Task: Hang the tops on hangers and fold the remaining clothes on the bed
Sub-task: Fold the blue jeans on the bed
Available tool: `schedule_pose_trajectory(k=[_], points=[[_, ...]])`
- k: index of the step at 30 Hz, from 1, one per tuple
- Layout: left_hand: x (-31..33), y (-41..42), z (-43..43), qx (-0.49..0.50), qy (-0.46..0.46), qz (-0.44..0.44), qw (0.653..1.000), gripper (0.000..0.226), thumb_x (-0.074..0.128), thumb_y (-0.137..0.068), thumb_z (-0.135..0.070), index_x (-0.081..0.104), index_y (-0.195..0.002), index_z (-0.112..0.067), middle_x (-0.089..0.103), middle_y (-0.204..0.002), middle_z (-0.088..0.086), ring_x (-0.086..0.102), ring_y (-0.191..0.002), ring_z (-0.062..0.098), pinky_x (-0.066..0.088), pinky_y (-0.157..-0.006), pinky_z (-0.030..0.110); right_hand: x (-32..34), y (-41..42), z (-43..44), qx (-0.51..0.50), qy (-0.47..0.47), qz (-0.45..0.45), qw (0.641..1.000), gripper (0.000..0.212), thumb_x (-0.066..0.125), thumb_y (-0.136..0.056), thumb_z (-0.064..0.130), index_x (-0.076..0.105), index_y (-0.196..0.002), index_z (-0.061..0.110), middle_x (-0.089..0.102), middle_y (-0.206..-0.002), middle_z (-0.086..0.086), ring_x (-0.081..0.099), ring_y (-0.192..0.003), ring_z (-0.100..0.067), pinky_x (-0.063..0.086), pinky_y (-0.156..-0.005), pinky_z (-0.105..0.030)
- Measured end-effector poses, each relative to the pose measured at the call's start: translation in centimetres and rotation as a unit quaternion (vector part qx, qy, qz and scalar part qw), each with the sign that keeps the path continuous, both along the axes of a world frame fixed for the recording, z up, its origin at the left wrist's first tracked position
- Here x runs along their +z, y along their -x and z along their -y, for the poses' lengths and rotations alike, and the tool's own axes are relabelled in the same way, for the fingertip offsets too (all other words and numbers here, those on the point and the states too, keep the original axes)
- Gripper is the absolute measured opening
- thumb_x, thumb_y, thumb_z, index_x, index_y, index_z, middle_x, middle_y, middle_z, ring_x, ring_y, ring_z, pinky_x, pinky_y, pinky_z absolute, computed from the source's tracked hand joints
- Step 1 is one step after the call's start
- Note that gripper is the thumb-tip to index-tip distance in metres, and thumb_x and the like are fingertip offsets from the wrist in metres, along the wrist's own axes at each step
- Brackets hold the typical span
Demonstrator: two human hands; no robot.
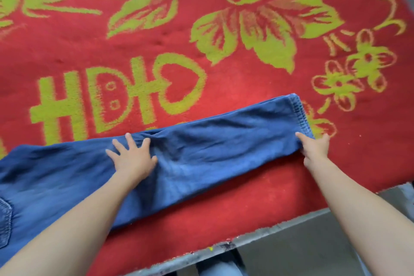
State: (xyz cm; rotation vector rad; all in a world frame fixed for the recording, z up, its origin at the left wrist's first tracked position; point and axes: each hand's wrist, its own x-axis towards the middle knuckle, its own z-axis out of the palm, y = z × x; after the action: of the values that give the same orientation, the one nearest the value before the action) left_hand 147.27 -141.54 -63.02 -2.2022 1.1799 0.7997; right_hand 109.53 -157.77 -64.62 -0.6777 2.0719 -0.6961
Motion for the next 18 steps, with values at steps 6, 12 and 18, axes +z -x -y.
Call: schedule_pose_trajectory(k=[6,12,18], points=[[1.2,9.7,0.2,-0.091,0.079,-0.055,0.991,0.091,0.075,-0.068,-0.047,0.043,-0.136,0.003,0.031,-0.145,0.031,0.036,-0.130,0.048,0.037,-0.095,0.063,3.9,0.1,1.7,-0.137,-0.027,0.131,0.982,0.028,0.061,-0.078,-0.008,0.045,-0.067,0.012,0.058,-0.046,0.000,0.046,-0.026,-0.001,0.033,-0.029,-0.011],[-1.7,10.9,0.8,-0.045,0.037,-0.196,0.979,0.072,0.039,-0.093,-0.050,-0.006,-0.148,-0.039,-0.024,-0.155,-0.003,-0.024,-0.141,0.028,0.000,-0.113,0.054,11.0,-3.1,0.2,0.004,0.137,0.135,0.981,0.027,0.060,-0.082,-0.007,0.053,-0.077,0.018,0.058,-0.071,0.002,0.053,-0.062,-0.005,0.044,-0.054,-0.014],[2.6,7.7,2.1,0.413,0.182,-0.488,0.747,0.049,0.042,-0.094,-0.046,0.037,-0.139,-0.028,0.029,-0.150,-0.008,0.017,-0.141,0.010,0.022,-0.110,0.029,16.5,-12.8,-6.2,0.263,0.282,0.149,0.910,0.029,0.062,-0.074,0.003,0.045,-0.082,0.026,0.054,-0.081,0.009,0.051,-0.066,0.012,0.039,-0.067,-0.005]])
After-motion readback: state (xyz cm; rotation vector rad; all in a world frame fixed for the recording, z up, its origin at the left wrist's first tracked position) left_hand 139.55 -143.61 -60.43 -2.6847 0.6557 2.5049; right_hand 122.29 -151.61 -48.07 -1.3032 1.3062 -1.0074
